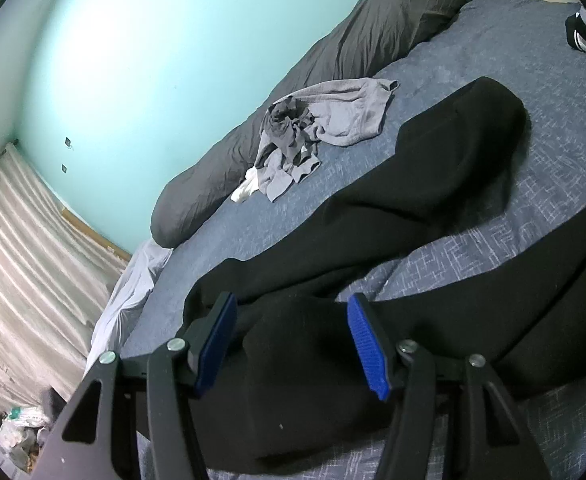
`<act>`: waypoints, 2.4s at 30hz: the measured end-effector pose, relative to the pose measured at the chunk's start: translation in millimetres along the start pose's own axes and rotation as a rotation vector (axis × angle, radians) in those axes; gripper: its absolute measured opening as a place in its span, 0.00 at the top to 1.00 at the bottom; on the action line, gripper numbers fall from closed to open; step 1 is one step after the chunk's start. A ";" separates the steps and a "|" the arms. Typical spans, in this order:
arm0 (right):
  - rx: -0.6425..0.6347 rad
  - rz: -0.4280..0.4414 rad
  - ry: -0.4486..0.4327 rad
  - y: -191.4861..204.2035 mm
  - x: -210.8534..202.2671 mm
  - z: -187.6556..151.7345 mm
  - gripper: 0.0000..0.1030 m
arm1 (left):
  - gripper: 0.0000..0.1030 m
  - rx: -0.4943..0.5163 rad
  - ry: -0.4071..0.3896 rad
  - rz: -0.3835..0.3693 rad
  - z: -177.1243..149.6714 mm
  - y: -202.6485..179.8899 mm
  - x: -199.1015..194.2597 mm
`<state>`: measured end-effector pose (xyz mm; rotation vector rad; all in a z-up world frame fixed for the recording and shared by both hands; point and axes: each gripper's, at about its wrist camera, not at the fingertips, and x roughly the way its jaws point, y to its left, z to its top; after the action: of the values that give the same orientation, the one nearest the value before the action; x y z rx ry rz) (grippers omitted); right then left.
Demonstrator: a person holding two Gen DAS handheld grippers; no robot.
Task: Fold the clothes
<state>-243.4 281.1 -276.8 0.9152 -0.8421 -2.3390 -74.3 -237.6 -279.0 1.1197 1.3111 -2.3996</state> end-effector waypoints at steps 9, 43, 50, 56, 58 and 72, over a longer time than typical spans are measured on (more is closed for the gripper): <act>0.007 0.000 0.018 -2.1 5.4 -0.8 0.43 | 0.82 0.012 0.039 -0.011 -10.8 12.5 5.6; 0.046 -0.028 0.020 -23.3 8.0 5.8 0.43 | 0.60 0.233 0.038 0.084 95.0 -84.7 68.5; 0.044 -0.036 0.056 -27.6 15.1 2.6 0.43 | 0.60 0.321 0.050 0.080 140.7 -113.2 125.9; 0.019 -0.041 0.059 -25.2 17.8 1.8 0.43 | 0.55 0.308 0.067 0.078 171.5 -113.0 160.9; 0.020 -0.045 0.064 -26.5 19.1 1.4 0.43 | 0.55 0.300 0.077 0.073 177.6 -113.1 170.0; 0.012 -0.057 0.082 -26.8 26.1 -5.5 0.43 | 0.67 0.306 0.129 -0.006 181.9 -120.2 193.2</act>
<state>-262.2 281.4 -309.5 1.0452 -0.8077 -2.3297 -363.2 -273.9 -276.3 1.3696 1.0018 -2.6357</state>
